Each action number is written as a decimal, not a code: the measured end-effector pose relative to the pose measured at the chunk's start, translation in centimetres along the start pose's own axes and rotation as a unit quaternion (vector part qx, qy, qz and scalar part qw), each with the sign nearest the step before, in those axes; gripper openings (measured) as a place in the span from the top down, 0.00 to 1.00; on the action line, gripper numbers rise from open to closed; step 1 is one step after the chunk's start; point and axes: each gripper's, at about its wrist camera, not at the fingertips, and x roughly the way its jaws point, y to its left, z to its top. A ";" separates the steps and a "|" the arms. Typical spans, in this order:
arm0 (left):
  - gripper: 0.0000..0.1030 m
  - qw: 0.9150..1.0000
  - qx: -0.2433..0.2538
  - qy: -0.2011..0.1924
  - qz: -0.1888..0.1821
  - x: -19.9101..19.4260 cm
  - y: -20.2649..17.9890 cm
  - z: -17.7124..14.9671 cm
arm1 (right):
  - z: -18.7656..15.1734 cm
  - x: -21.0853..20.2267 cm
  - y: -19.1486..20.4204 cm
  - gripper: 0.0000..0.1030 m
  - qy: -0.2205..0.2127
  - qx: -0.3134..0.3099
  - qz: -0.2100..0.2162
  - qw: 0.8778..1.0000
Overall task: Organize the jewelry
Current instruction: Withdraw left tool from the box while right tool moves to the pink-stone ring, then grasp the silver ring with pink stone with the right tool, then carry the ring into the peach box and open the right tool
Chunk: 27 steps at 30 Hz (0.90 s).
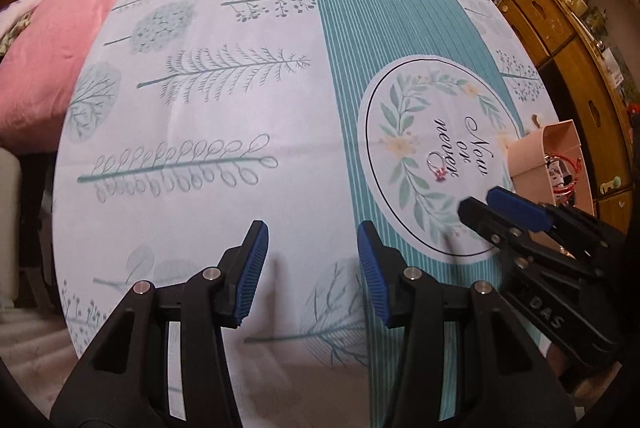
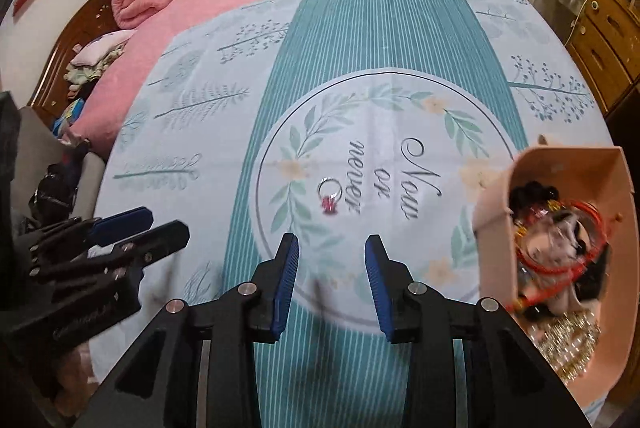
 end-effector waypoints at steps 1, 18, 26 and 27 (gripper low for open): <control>0.58 1.000 0.002 0.002 -0.003 0.3 0.1 0.2 | 0.3 0.8 0.2 0.66 0.003 0.000 -0.004 1.000; 0.58 1.000 -0.003 0.007 -0.026 2.3 2.0 2.2 | 1.8 5.1 3.9 0.76 -0.026 -0.071 -0.098 0.992; 0.58 1.000 -0.003 0.002 -0.023 1.8 1.9 1.9 | 1.7 4.4 2.9 0.90 -0.026 -0.057 -0.086 0.994; 0.58 1.000 0.001 -0.001 -0.022 1.6 1.7 1.9 | 1.5 4.1 2.7 0.90 -0.024 -0.053 -0.083 0.995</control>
